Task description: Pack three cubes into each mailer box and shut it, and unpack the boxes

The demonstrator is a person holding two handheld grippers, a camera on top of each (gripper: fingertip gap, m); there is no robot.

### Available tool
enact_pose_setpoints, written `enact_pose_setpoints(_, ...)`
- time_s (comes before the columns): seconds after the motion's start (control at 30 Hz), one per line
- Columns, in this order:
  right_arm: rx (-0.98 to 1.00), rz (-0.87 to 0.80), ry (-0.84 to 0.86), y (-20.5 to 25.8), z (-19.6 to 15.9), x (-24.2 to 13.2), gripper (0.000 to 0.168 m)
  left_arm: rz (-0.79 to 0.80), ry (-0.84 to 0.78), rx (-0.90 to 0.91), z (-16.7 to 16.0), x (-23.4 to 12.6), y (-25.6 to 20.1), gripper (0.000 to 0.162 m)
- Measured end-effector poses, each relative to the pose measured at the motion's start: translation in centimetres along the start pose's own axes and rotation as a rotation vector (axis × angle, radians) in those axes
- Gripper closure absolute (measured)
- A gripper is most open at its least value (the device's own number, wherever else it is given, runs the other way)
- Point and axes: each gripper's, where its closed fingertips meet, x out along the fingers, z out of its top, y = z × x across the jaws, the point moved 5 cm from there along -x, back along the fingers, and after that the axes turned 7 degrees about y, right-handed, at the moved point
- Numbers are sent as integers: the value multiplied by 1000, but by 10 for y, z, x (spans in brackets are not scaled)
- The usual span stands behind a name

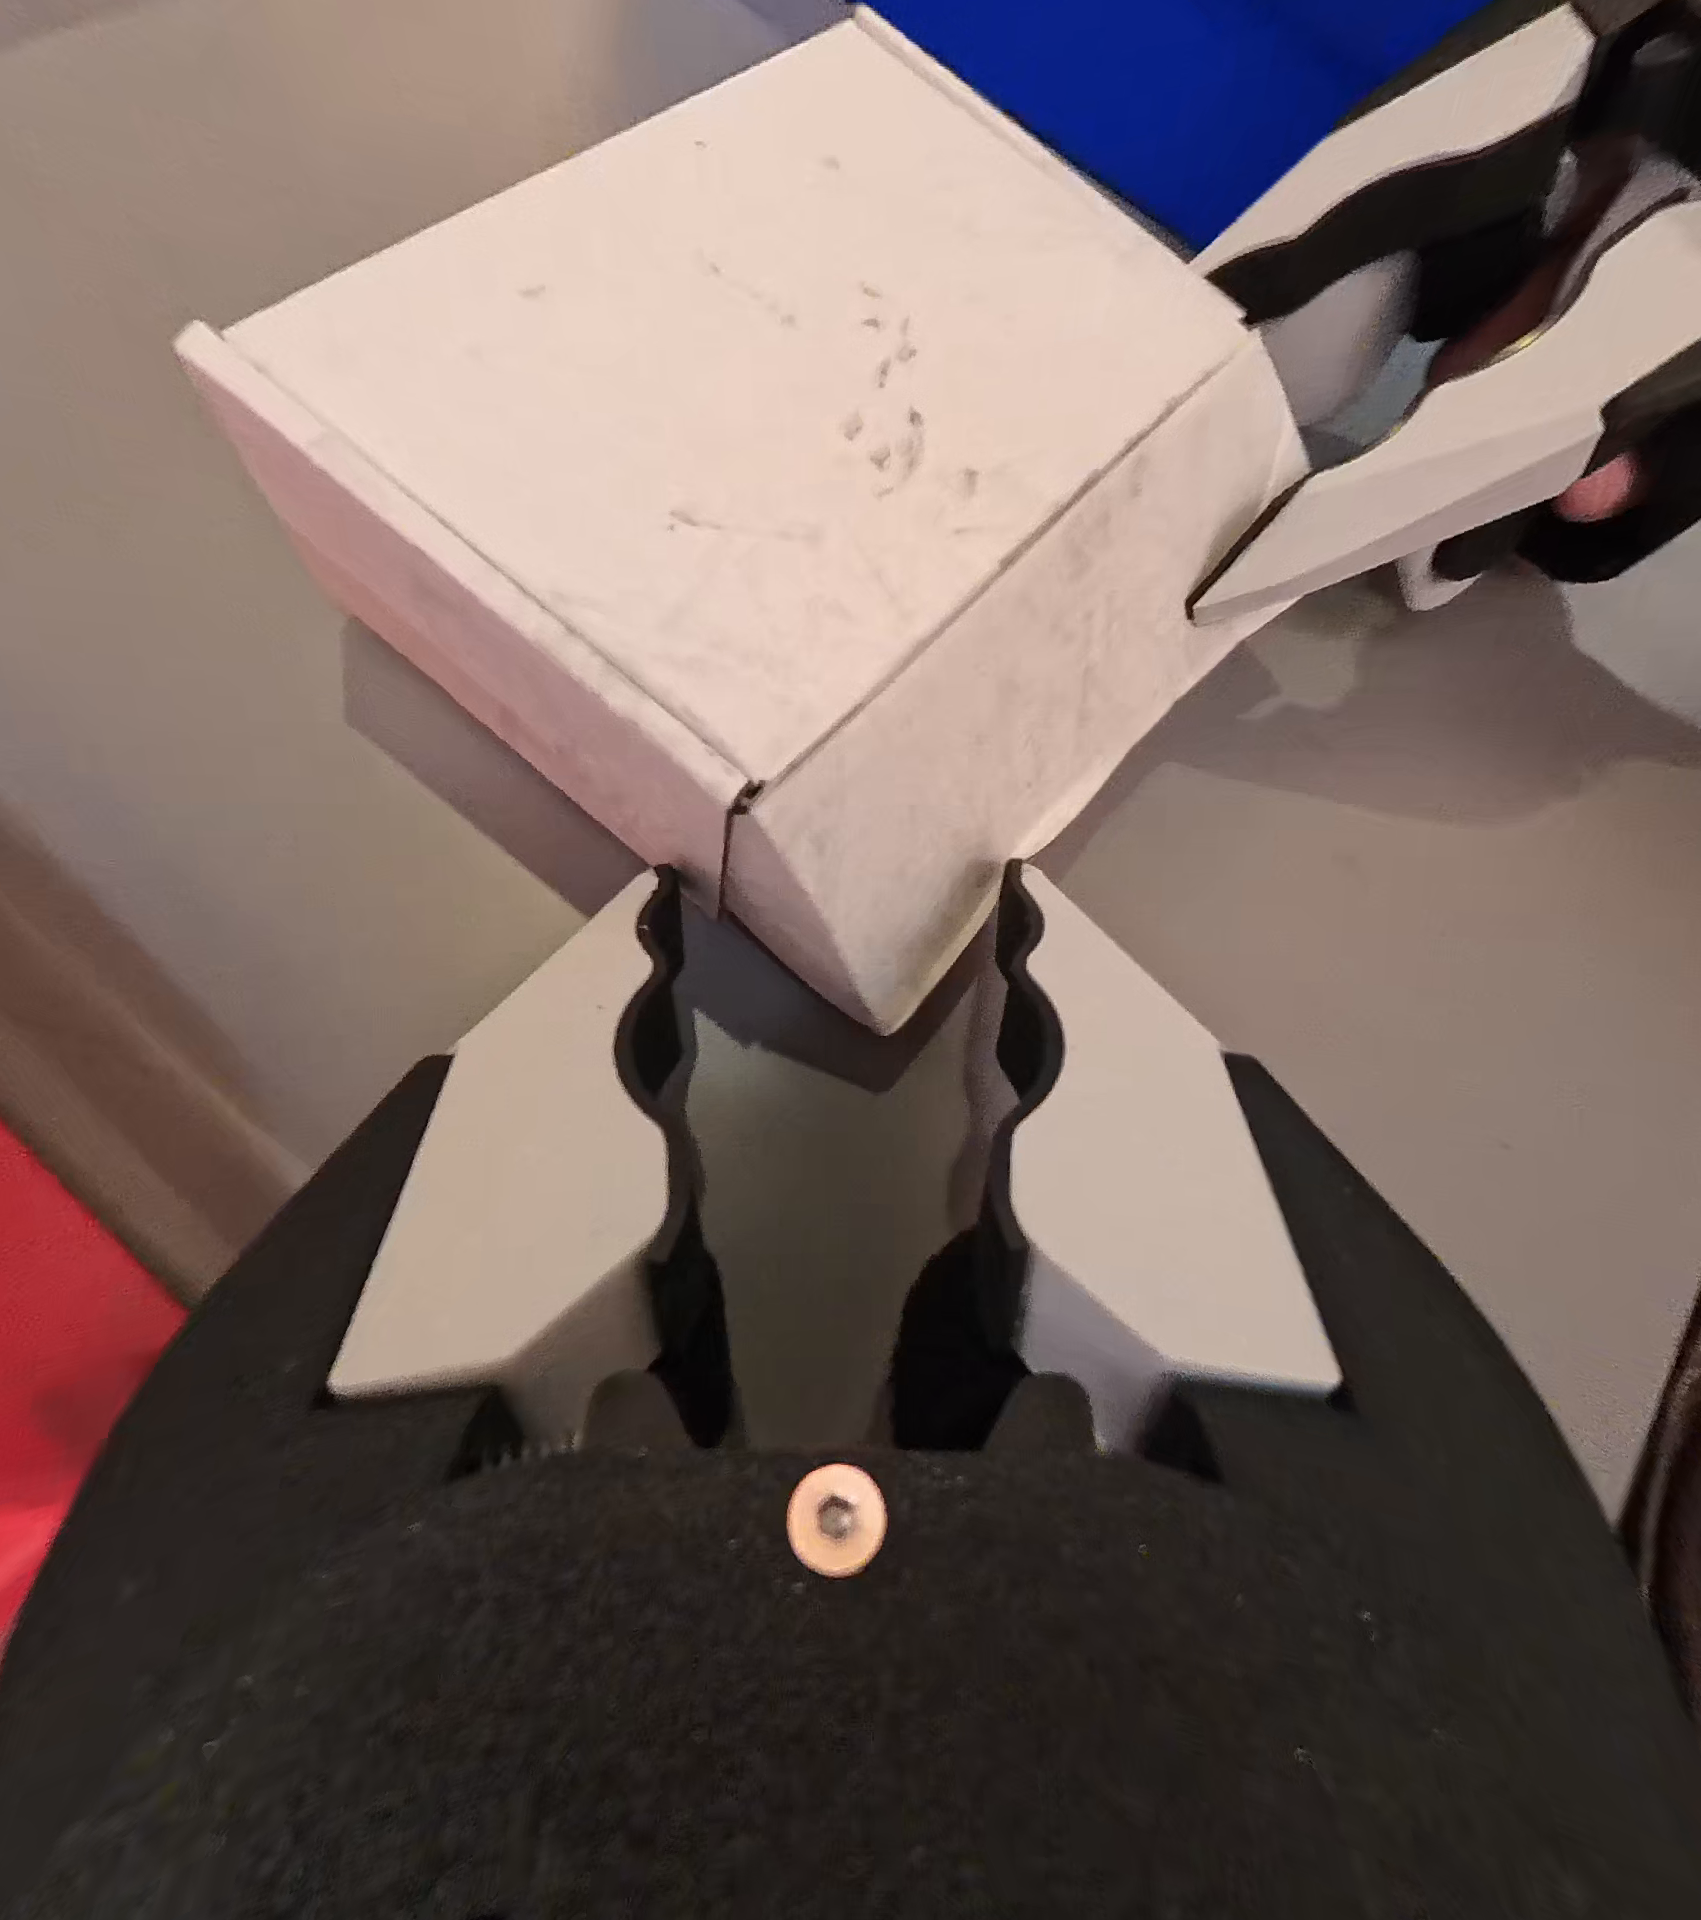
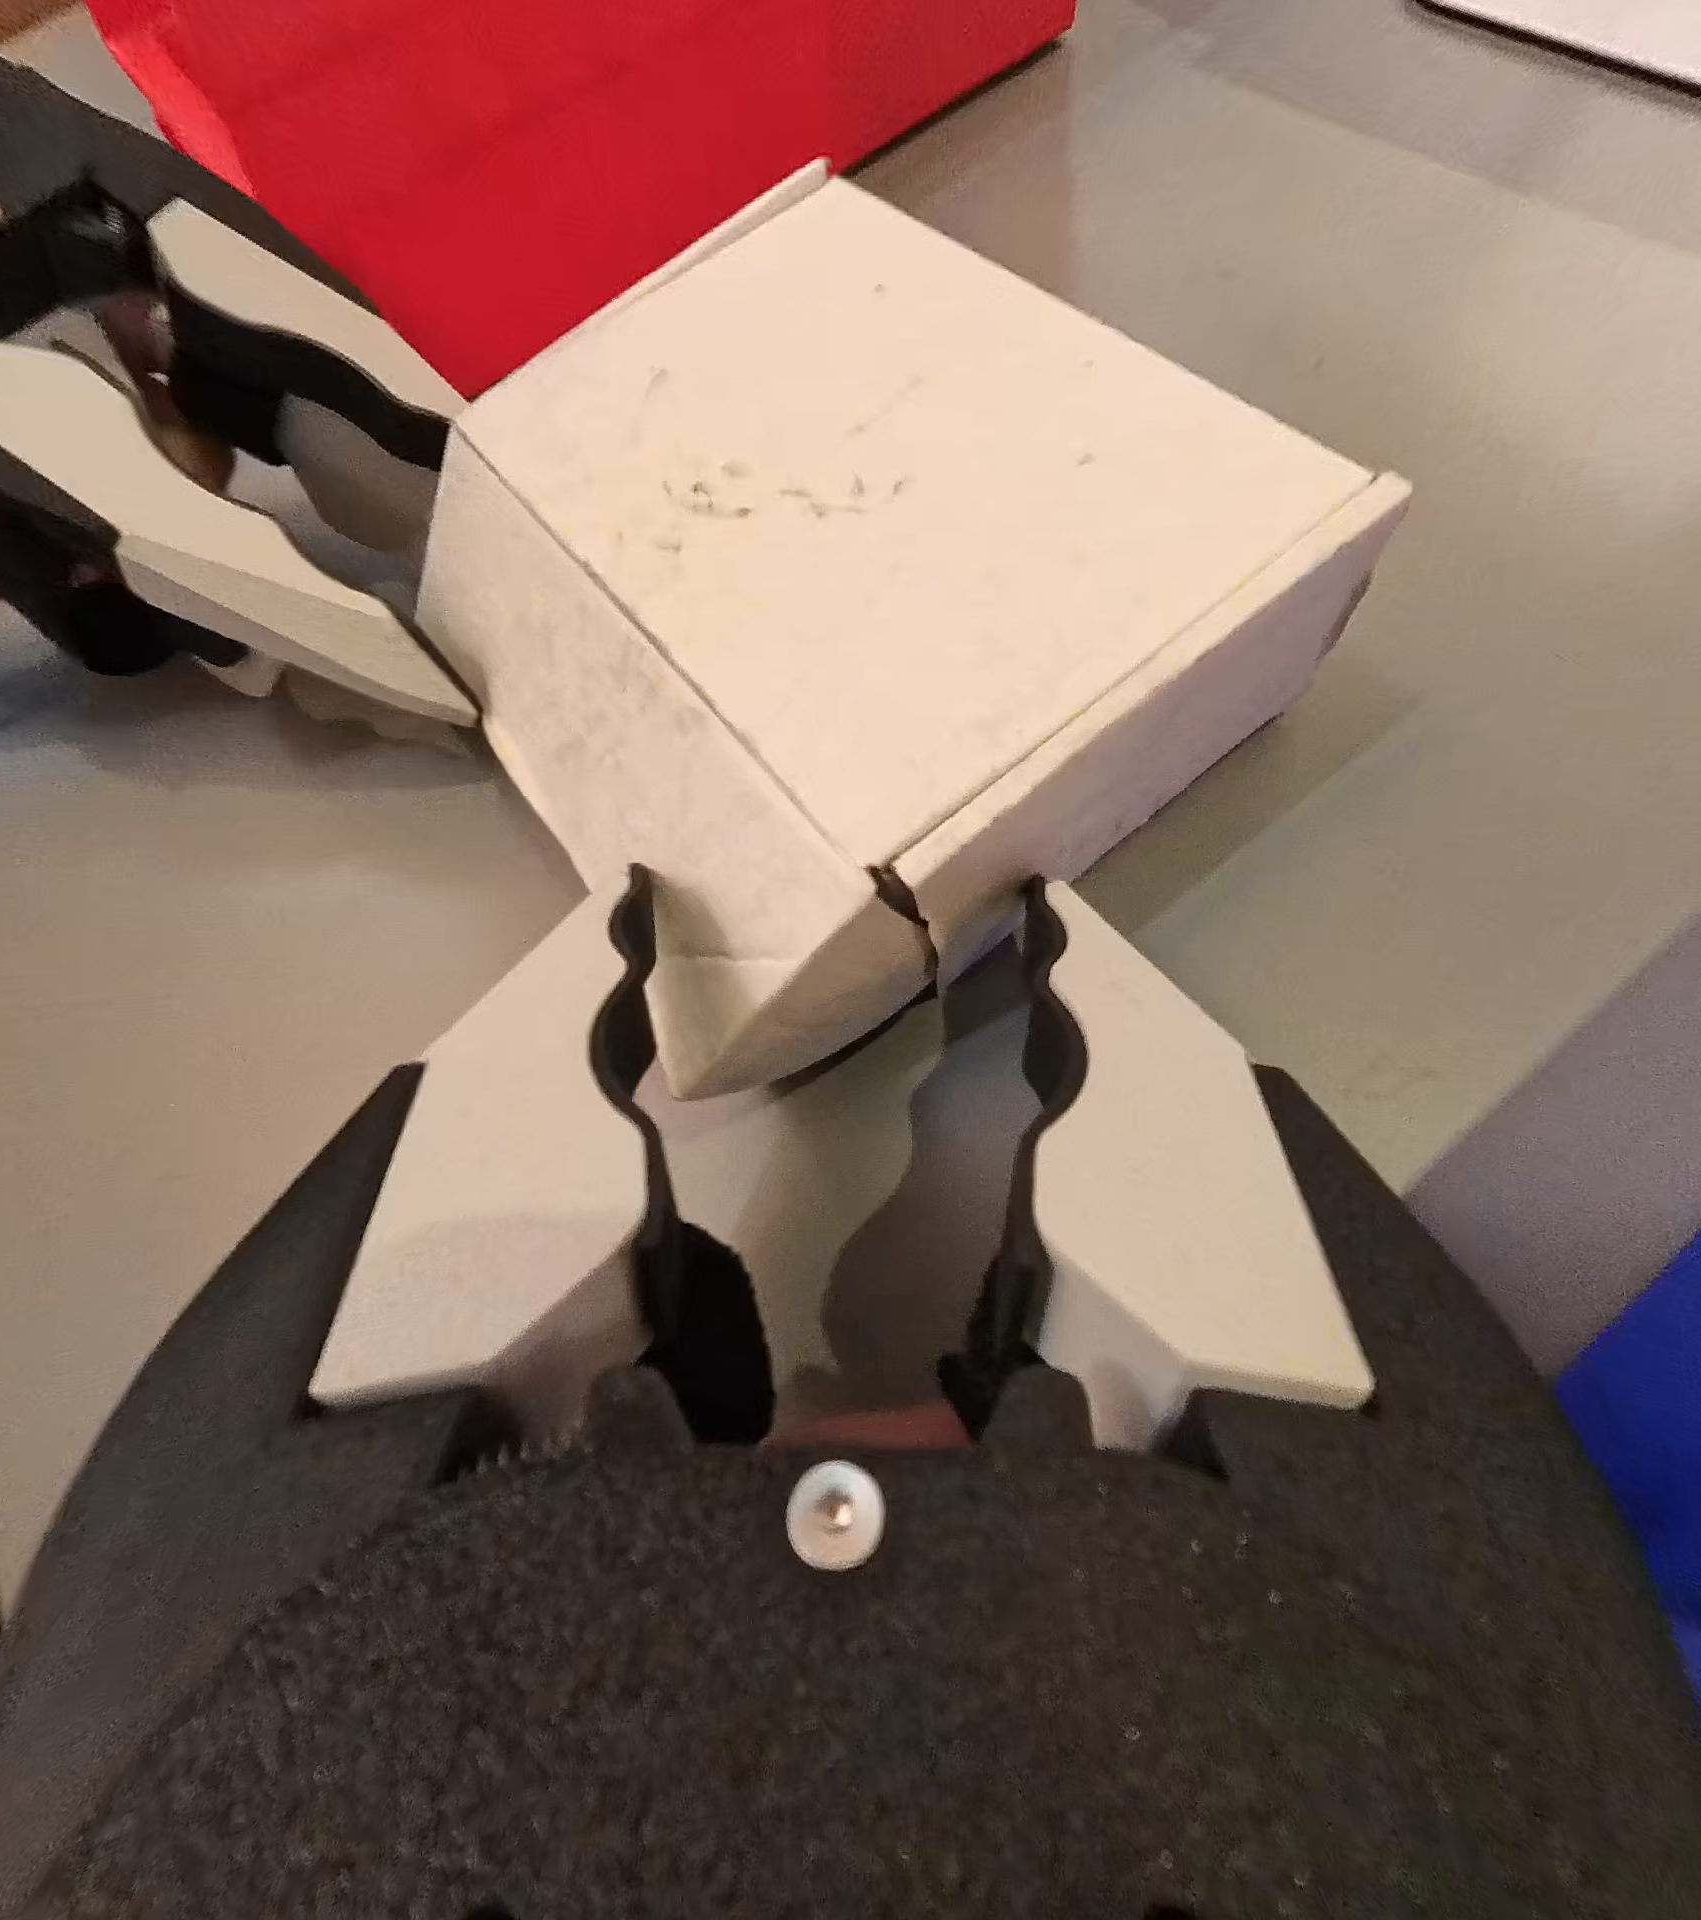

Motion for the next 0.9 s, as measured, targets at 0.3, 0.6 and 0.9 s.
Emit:
enact_pose_setpoints(0.3,53,27,20,5,5,-16,92,-110,-43,-100,3,-7,-1,97)
enact_pose_setpoints(0.6,78,34,79,21,-9,-17,101,-111,-41,-91,3,-7,-1,97)
enact_pose_setpoints(0.9,154,63,36,17,-9,-17,109,-100,-37,-78,4,-5,1,96)
